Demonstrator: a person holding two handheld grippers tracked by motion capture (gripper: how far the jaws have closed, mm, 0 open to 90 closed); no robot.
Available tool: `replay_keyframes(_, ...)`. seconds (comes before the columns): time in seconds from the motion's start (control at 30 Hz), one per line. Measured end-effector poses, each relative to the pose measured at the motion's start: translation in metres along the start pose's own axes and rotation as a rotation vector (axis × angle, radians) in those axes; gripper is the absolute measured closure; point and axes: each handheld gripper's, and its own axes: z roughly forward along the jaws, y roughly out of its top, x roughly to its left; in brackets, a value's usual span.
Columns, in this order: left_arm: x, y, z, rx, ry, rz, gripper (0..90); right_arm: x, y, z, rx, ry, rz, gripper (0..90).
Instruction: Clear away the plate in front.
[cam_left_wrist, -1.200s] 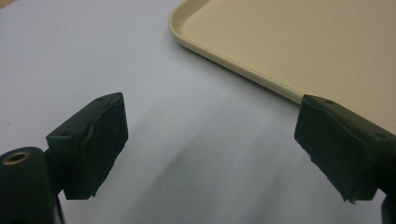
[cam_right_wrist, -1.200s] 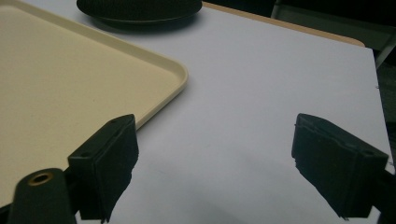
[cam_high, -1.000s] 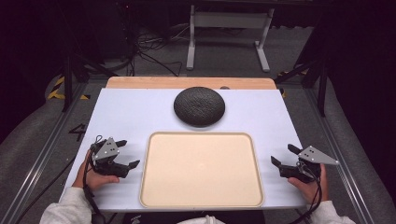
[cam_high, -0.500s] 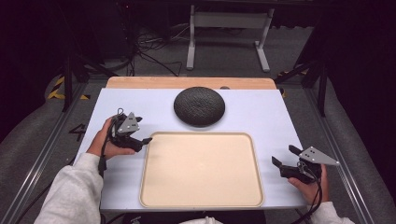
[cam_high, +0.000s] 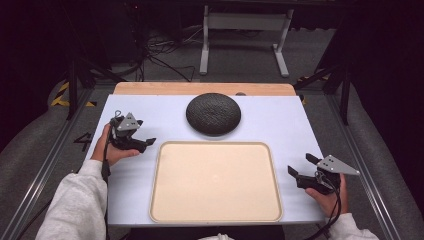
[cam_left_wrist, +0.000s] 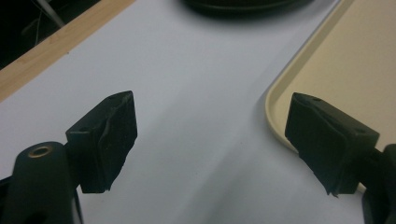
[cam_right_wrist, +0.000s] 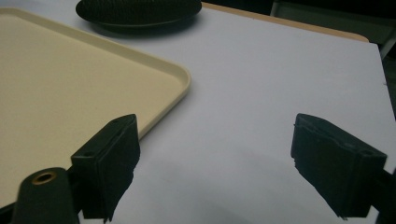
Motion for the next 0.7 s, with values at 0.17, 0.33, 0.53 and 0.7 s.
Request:
replay_keyframes(0.17, -0.005, 0.026, 0.000, 0.057, 0.014, 0.111, 19.1, 0.003, 0.008, 0.012, -0.008, 0.027, -0.016, 16.2)
replay_keyframes(0.33, -0.003, 0.078, 0.010, 0.035, 0.016, 0.186, 20.4, 0.005, 0.008, 0.023, 0.014, 0.053, -0.030, 16.2)
replay_keyframes(0.53, -0.003, 0.116, 0.030, 0.052, 0.004, 0.231, 17.8, 0.001, 0.005, 0.018, 0.011, 0.049, -0.007, 16.2)
replay_keyframes(0.7, -0.021, 0.121, 0.070, 0.135, -0.036, 0.306, 16.8, -0.002, -0.001, 0.009, 0.008, 0.041, 0.018, 16.1)
